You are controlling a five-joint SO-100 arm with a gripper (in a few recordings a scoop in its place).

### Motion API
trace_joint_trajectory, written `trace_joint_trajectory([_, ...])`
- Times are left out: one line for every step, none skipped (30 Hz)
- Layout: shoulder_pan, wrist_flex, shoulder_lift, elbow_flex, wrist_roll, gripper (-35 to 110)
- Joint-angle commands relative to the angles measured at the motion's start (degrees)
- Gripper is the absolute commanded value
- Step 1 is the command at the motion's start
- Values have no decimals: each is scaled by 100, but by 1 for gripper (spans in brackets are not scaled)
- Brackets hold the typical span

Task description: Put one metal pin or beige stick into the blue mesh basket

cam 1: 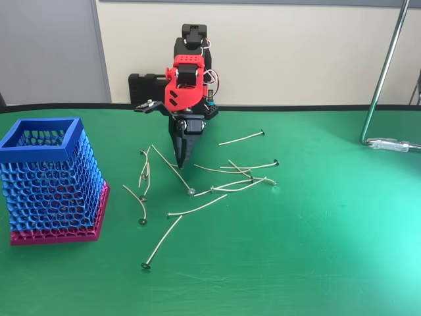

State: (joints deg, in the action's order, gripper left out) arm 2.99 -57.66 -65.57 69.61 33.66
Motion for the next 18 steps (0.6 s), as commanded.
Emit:
trace_joint_trajectory([-53,88,79,-387,44,10])
trace_joint_trajectory([-53,88,158,-466,35,10])
trace_joint_trajectory([-53,88,229,-536,26,10])
trace_joint_trajectory([-44,105,290,-589,26,11])
trace_joint_trajectory([-44,105,360,-642,18,12])
trace_joint_trajectory([-44,114,422,-694,0,13])
trace_joint_trajectory([-44,149,475,-729,-26,13])
trace_joint_trajectory([-44,176,527,-773,-44,14])
trace_joint_trajectory([-44,193,571,-835,-62,15])
trace_joint_trajectory([-44,193,624,-896,-105,15])
trace_joint_trajectory([-44,193,668,-976,-149,16])
trace_joint_trajectory([-53,193,712,-1037,-193,16])
trace_joint_trajectory([-70,193,756,-1090,-229,16])
trace_joint_trajectory([-79,193,791,-1116,-246,17])
trace_joint_trajectory([-105,193,826,-1125,-264,17])
trace_joint_trajectory([-114,193,861,-1125,-264,17])
trace_joint_trajectory([-132,193,896,-1125,-264,17])
trace_joint_trajectory([-141,193,940,-1125,-272,16])
